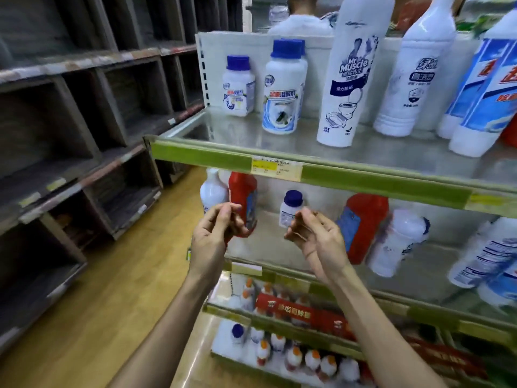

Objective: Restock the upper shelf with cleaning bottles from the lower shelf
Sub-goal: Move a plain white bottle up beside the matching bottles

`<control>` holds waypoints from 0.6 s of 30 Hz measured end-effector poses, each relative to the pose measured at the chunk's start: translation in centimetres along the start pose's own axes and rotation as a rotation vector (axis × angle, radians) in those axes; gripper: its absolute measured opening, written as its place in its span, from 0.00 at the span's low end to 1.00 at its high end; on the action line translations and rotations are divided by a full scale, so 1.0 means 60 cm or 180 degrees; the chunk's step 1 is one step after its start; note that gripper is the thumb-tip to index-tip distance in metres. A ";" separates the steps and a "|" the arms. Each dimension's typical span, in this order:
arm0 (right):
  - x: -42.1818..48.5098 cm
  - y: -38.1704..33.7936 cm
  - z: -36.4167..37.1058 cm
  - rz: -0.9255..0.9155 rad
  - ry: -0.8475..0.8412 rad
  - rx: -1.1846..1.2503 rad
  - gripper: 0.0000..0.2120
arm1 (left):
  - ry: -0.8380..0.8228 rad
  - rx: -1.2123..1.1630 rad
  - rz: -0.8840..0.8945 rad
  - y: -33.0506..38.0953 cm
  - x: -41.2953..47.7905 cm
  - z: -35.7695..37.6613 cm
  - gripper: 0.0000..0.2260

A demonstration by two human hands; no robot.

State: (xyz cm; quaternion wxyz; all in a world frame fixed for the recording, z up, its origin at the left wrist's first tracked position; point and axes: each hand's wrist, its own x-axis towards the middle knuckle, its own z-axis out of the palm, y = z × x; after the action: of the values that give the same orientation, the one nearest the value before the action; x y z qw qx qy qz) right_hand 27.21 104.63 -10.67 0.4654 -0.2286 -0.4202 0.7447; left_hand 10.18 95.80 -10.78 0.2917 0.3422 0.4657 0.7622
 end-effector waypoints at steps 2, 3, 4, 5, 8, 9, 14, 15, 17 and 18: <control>0.007 0.028 0.016 0.0075 0.0050 -0.0069 0.07 | 0.0128 0.0094 -0.0075 -0.009 0.012 -0.035 0.12; 0.010 0.042 0.025 0.0104 0.0076 -0.0131 0.06 | 0.0208 0.0119 -0.0120 -0.013 0.021 -0.052 0.12; 0.015 0.056 0.033 0.0119 0.0105 -0.0219 0.05 | 0.0290 0.0113 -0.0171 -0.017 0.030 -0.068 0.12; 0.021 0.068 0.041 0.0118 0.0146 -0.0328 0.04 | 0.0364 0.0079 -0.0224 -0.021 0.040 -0.083 0.12; 0.049 0.105 0.070 0.0056 0.0309 -0.0800 0.05 | 0.0412 -0.0092 -0.0433 -0.031 0.069 -0.122 0.13; 0.058 0.118 0.083 0.0029 0.0404 -0.0930 0.05 | 0.0380 -0.0107 -0.0517 -0.033 0.078 -0.136 0.13; 0.109 0.202 0.155 -0.0168 0.0716 -0.1683 0.10 | 0.0078 0.0011 -0.0759 -0.046 0.128 -0.217 0.14; 0.117 0.216 0.170 -0.0218 0.0763 -0.1827 0.13 | 0.0035 0.0061 -0.0789 -0.050 0.138 -0.233 0.14; 0.130 0.240 0.192 -0.0279 0.0800 -0.2036 0.20 | -0.0031 0.0116 -0.0857 -0.058 0.160 -0.257 0.14; 0.136 0.250 0.202 -0.0270 0.0788 -0.2123 0.24 | -0.0065 0.0128 -0.0902 -0.062 0.169 -0.266 0.14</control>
State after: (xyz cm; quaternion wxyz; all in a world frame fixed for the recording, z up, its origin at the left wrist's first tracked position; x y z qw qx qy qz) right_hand 7.03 103.63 -16.27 0.4431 -0.4387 -0.5897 0.5133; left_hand -8.08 96.87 -16.91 0.3942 0.2865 0.5215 0.7004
